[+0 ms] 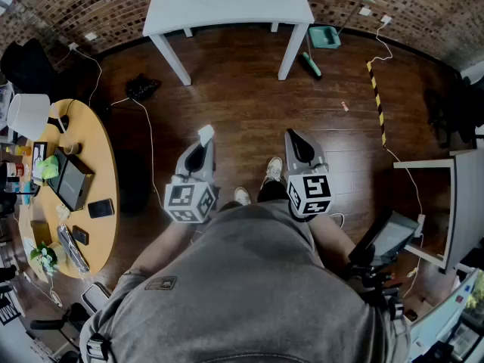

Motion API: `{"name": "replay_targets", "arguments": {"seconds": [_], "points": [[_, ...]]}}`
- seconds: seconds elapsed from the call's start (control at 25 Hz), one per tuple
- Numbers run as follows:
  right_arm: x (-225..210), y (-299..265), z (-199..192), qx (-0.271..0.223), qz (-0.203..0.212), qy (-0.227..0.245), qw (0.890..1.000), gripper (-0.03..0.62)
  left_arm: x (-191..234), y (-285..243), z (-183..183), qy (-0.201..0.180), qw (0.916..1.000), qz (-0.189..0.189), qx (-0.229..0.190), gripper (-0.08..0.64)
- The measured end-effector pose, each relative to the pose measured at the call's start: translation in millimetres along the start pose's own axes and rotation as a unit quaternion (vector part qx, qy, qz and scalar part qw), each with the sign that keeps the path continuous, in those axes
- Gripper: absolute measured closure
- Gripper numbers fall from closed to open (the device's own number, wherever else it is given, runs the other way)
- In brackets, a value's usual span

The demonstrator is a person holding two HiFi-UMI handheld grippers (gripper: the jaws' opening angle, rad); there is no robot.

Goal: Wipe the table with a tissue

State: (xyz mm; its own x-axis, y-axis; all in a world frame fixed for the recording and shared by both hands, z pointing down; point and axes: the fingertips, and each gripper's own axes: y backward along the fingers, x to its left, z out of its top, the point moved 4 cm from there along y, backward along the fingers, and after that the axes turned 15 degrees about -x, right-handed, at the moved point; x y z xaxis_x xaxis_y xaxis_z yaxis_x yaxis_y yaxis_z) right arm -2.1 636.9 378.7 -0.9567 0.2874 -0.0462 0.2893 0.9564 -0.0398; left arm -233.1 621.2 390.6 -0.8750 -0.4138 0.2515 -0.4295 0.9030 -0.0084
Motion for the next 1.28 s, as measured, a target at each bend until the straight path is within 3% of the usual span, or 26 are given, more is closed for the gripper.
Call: {"name": "replay_targets", "arguments": {"seconds": [0.48, 0.8, 1.28], "points": [[-84, -69, 10, -0.01, 0.011, -0.004, 1.0, 0.578, -16, -110, 6, -0.022, 0.9997, 0.006, 0.001, 0.537], [-154, -119, 14, -0.009, 0.043, -0.013, 0.999, 0.578, -39, -189, 10, -0.034, 0.9988, 0.035, -0.005, 0.537], [-187, -169, 11, -0.006, 0.073, -0.02, 0.997, 0.578, -42, -240, 7, -0.036, 0.9971, 0.067, -0.008, 0.537]]}}
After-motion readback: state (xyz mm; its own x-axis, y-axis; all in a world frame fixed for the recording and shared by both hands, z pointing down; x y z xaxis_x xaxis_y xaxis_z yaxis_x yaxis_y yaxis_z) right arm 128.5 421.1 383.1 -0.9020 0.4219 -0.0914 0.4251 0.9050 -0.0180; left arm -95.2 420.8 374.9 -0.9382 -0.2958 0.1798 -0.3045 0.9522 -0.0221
